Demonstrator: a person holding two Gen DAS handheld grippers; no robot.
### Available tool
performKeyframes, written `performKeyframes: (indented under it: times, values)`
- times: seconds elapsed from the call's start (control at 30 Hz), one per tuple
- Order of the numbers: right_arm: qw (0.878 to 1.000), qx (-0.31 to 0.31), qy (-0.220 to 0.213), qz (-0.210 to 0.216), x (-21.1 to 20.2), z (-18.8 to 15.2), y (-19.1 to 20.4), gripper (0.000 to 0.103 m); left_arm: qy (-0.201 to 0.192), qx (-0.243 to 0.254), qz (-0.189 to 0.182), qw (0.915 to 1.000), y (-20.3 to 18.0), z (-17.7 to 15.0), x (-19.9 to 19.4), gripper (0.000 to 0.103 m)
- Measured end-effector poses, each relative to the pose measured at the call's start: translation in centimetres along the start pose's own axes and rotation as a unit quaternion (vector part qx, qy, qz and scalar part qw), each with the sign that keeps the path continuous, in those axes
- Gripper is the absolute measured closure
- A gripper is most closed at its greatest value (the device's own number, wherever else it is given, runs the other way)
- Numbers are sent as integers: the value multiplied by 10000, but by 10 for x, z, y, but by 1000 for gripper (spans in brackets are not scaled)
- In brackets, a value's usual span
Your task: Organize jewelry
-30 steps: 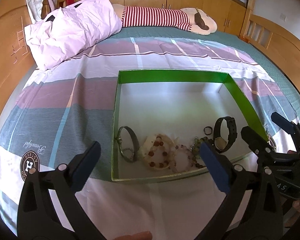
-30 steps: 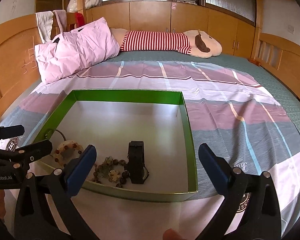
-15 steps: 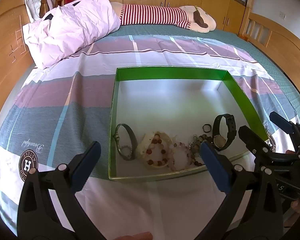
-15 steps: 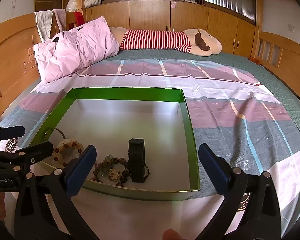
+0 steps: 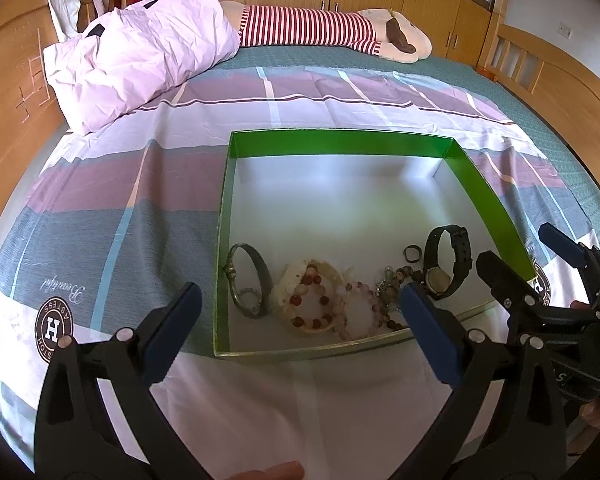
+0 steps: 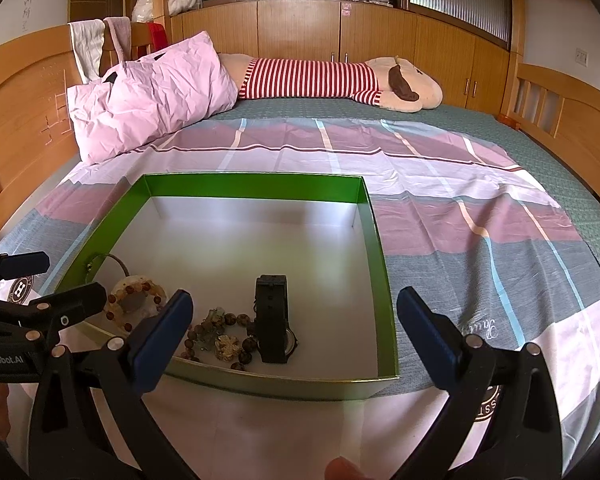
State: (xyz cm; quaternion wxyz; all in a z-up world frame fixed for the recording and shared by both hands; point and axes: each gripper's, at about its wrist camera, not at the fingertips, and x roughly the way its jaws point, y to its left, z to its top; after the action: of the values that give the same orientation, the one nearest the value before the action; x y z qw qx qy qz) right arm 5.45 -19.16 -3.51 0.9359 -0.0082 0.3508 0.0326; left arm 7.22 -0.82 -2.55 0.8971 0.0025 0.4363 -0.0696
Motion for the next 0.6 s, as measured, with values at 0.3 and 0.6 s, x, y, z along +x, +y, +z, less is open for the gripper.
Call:
performKeyframes:
  times: [0.3, 0.6]
  values:
    - [10000, 1, 10, -21, 1, -1, -1, 1, -4, 74, 1, 10000, -3, -1, -4, 2]
    - [10000, -7, 5, -29, 1, -2, -1, 1, -4, 63, -5, 10000, -3, -1, -4, 2]
